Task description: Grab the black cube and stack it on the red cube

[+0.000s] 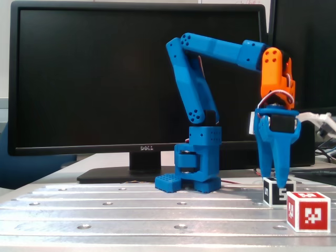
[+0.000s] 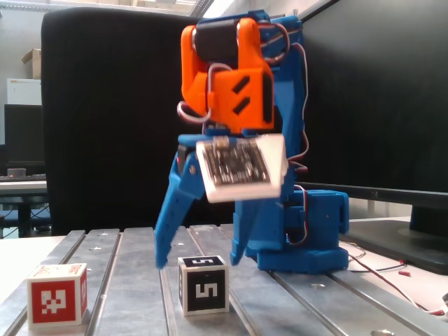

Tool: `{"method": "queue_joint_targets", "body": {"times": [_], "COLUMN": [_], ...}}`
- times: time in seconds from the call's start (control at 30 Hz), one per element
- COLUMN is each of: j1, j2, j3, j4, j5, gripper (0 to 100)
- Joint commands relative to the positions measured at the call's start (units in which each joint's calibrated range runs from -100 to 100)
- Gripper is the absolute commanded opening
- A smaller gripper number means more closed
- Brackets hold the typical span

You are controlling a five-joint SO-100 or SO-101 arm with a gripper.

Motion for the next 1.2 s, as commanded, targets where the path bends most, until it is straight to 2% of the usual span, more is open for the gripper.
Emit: {"method": "queue_joint_targets", "body": {"times": [0.0,0.4,1.17], "j1": [-0.1,-0.2,-0.2], "j2": [2.3,5.1,9.3], "j3": [-3.2,-3.7,-3.7], "j4": [-0.5,-5.4,-6.1], "j5": [-0.3,-0.2,0.2], "gripper": [30,30,30]}}
